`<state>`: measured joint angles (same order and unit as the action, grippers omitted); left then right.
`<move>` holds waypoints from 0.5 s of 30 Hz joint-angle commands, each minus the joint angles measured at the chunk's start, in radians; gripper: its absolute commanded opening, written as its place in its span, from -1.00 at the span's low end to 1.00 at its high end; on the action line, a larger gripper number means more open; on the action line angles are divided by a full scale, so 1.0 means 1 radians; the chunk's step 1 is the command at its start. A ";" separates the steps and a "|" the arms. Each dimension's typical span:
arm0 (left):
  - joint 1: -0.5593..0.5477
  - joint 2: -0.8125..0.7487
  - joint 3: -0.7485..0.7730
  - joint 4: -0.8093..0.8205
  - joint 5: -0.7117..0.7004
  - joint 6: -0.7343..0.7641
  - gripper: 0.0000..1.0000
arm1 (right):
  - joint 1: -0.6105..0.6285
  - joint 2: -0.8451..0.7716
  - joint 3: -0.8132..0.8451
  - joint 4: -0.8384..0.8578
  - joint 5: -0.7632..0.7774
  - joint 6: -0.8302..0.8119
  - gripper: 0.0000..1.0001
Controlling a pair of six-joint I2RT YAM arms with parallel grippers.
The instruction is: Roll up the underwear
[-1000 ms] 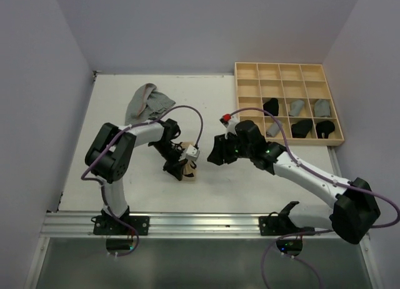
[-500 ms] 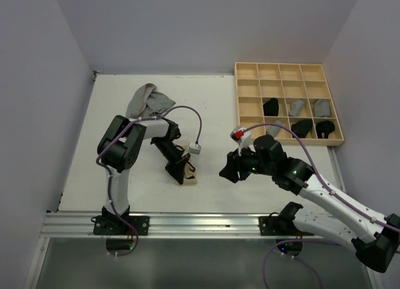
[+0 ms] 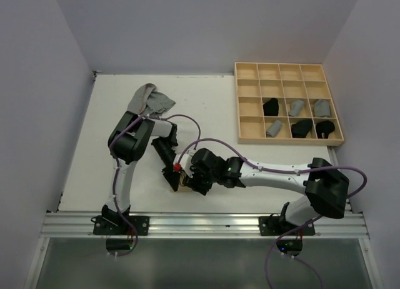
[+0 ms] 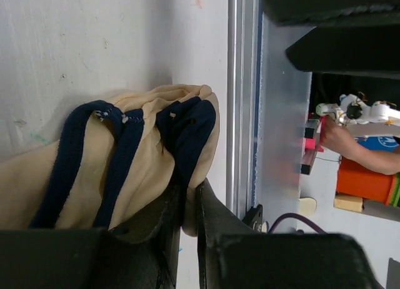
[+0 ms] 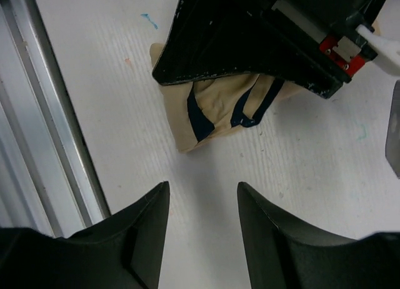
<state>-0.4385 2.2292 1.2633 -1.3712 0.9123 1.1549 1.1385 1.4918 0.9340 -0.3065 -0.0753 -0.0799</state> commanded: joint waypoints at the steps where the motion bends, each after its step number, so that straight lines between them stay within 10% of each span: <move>1: 0.014 0.076 0.039 0.130 -0.187 0.138 -0.68 | 0.003 0.022 -0.003 0.185 0.023 -0.136 0.04; 15: 0.018 0.125 0.082 0.118 -0.168 0.128 -0.54 | 0.023 0.165 -0.011 0.300 -0.095 -0.186 0.05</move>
<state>-0.4339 2.3077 1.3285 -1.4689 0.9043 1.1995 1.1522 1.6318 0.9291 -0.0792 -0.1333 -0.2474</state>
